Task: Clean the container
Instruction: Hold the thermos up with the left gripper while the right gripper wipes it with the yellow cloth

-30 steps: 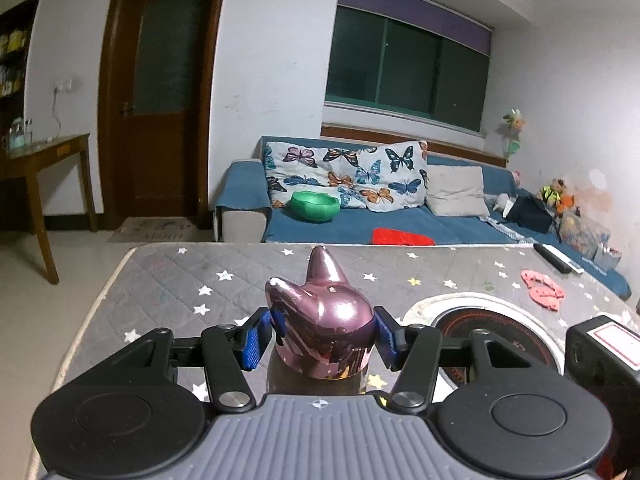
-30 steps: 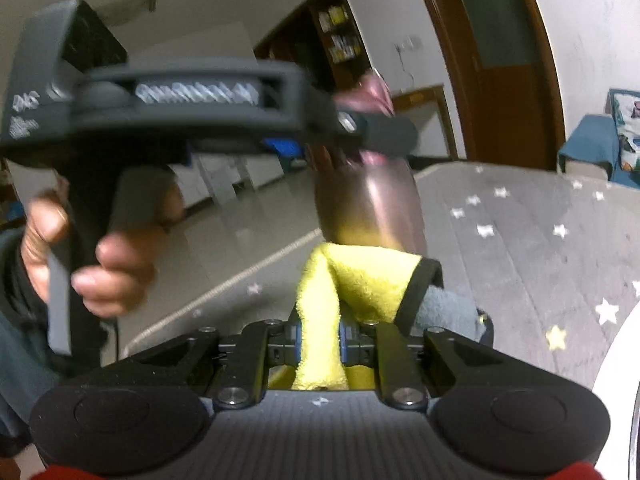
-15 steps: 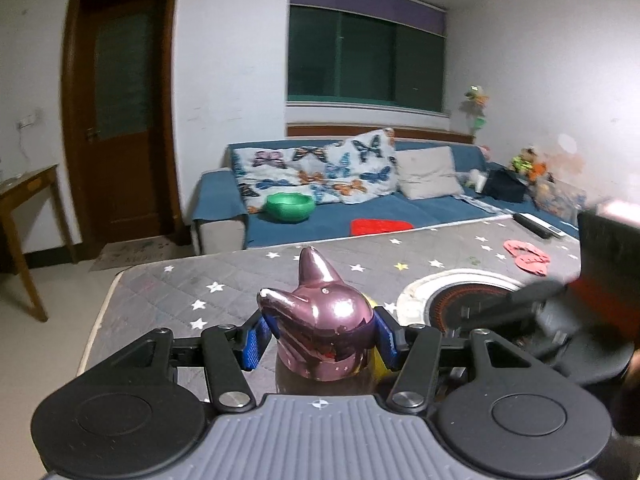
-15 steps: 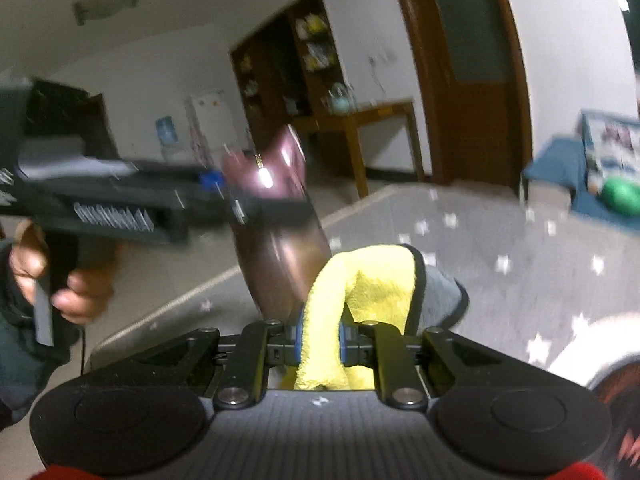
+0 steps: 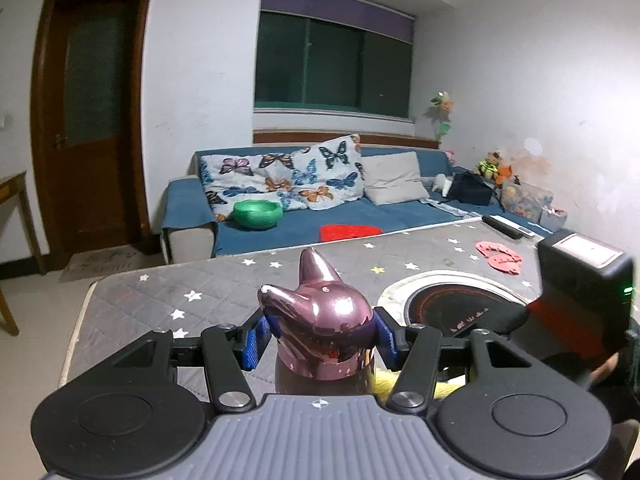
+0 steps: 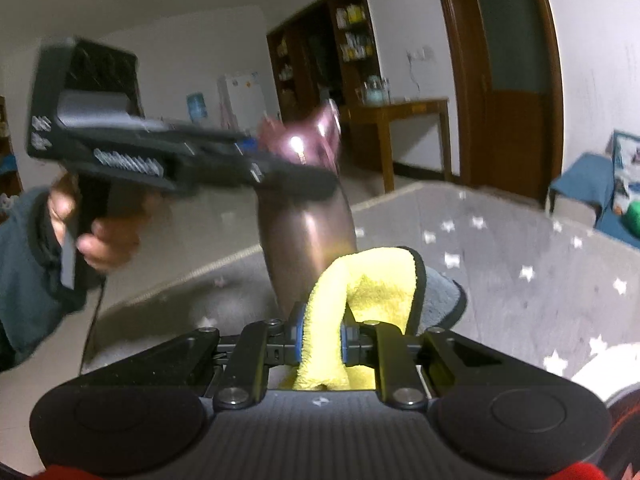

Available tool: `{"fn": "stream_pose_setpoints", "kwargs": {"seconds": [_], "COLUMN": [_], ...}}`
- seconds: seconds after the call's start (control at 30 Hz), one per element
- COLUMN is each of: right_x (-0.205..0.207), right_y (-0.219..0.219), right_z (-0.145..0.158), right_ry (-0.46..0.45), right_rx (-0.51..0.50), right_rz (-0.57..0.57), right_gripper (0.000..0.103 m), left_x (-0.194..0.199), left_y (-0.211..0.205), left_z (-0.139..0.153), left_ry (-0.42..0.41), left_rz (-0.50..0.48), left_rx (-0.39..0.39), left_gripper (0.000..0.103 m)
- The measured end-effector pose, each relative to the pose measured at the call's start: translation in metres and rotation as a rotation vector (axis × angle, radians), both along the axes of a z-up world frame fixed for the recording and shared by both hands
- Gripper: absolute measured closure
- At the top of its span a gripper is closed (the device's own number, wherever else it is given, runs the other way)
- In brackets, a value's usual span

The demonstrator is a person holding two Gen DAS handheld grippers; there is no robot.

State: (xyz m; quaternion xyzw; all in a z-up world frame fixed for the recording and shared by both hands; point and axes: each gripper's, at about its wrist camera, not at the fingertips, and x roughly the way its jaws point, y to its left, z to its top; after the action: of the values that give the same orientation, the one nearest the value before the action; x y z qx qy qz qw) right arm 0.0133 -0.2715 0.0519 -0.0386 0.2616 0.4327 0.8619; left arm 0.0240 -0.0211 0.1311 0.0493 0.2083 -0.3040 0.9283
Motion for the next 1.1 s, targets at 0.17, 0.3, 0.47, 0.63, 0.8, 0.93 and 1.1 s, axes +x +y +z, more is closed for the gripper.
{"fn": "stream_pose_setpoints", "kwargs": {"seconds": [0.17,0.3,0.47,0.63,0.8,0.93,1.1], "right_x": [-0.002,0.000,-0.011,-0.027,-0.020,-0.013,-0.008], "right_y": [0.002,0.003,-0.005,-0.007,0.007,0.010,0.007], "right_z": [-0.020,-0.016,0.010,0.040,0.025,0.005,-0.010], "right_ry": [0.049,0.068,-0.010,-0.131,-0.102,-0.044,0.023], "right_rx": [-0.049,-0.027,0.018,0.037,-0.003,-0.023,-0.021], "right_rz": [-0.003,0.001,0.017,0.029,0.030,0.012,-0.025], "right_gripper": [0.088,0.088,0.088,0.088,0.088,0.088,0.088], "left_x": [-0.004,-0.004,-0.003,-0.005,-0.017,-0.027,-0.040], "left_y": [-0.002,-0.002,-0.001,-0.003,-0.013,-0.022,-0.035], "left_z": [0.001,0.002,0.002,0.001,-0.001,-0.003,-0.007], "left_ry": [-0.022,-0.030,-0.033,-0.038,-0.049,-0.060,-0.063], "left_rz": [-0.037,-0.055,-0.062,-0.035,0.081,0.189,0.345], "left_rx": [0.043,0.066,0.073,0.076,0.068,0.063,0.030], "left_gripper": [0.045,0.045,0.045,0.043,0.043,0.038,0.036]}}
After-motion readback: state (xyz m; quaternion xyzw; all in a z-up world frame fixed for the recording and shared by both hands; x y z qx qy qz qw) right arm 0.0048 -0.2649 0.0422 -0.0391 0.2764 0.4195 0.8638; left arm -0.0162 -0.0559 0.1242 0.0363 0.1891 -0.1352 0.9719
